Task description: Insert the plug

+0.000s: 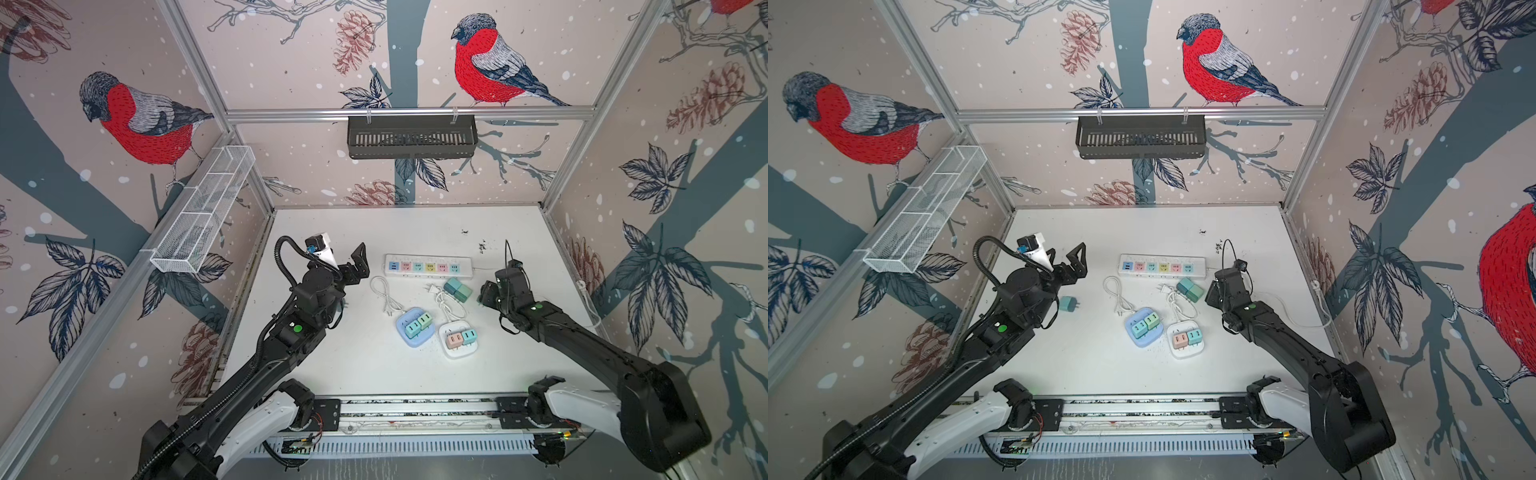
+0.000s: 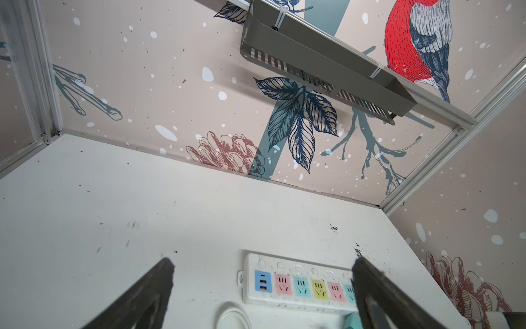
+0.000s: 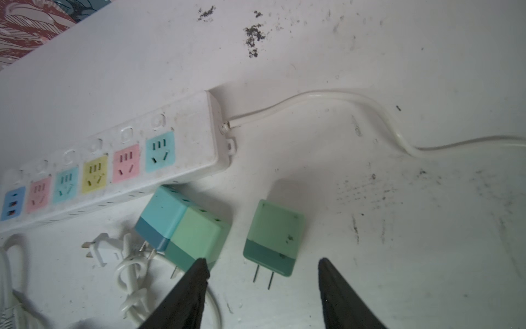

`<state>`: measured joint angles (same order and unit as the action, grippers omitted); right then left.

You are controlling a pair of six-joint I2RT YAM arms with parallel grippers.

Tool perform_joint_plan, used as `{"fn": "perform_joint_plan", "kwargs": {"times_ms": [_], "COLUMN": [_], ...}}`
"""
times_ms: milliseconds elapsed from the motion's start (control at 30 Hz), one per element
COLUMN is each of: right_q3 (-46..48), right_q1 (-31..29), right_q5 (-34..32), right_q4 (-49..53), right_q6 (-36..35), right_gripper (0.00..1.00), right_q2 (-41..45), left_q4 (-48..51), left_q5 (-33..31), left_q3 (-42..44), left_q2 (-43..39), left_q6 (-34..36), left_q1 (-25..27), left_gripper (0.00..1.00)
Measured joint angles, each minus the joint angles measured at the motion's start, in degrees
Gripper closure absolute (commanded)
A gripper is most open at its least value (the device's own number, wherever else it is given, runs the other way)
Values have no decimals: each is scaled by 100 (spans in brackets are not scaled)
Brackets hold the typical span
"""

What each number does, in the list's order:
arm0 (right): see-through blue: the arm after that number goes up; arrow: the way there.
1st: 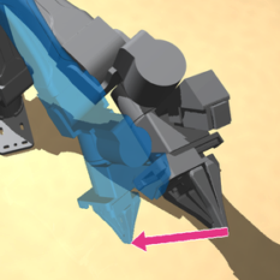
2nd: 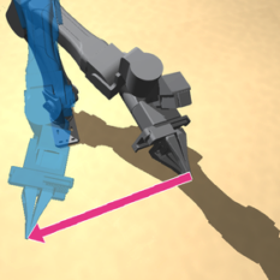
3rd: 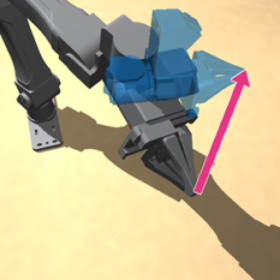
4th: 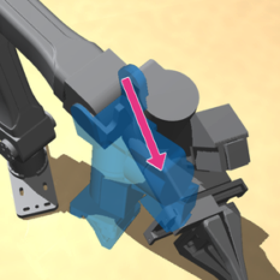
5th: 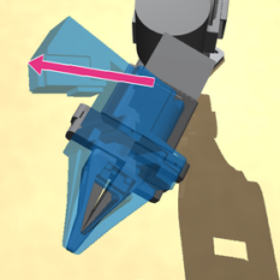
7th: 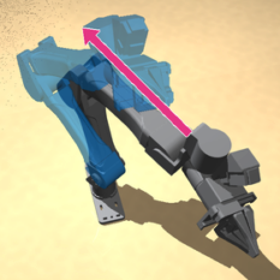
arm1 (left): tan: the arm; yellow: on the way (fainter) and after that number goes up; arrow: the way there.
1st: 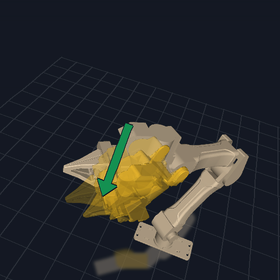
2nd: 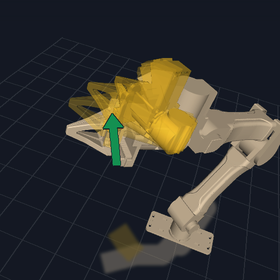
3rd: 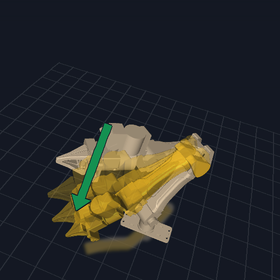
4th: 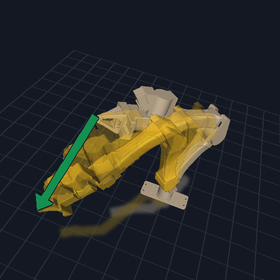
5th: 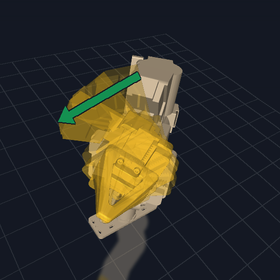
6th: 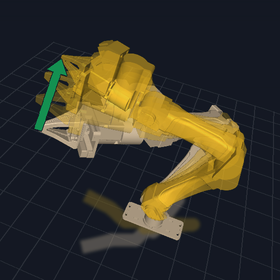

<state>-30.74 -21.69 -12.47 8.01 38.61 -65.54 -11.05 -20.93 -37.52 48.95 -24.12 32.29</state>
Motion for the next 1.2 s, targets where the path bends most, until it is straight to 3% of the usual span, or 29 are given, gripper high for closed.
{"fn": "perform_joint_plan", "kwargs": {"times_ms": [467,967,1200], "right_q3": [420,459,85], "right_q1": [664,625,466], "right_q5": [197,686,704], "right_q4": [-221,-599,-855], "right_q6": [-157,-409,-442], "right_gripper": [36,36,36], "right_q2": [-234,-363,-1226], "left_q4": [-31,-28,-28], "left_q5": [-9,-26,-20], "left_q3": [271,269,323], "left_q2": [-337,-413,-494], "left_q6": [68,160,157], "left_q1": [-4,-4,-4], "left_gripper": [3,3,3]}}
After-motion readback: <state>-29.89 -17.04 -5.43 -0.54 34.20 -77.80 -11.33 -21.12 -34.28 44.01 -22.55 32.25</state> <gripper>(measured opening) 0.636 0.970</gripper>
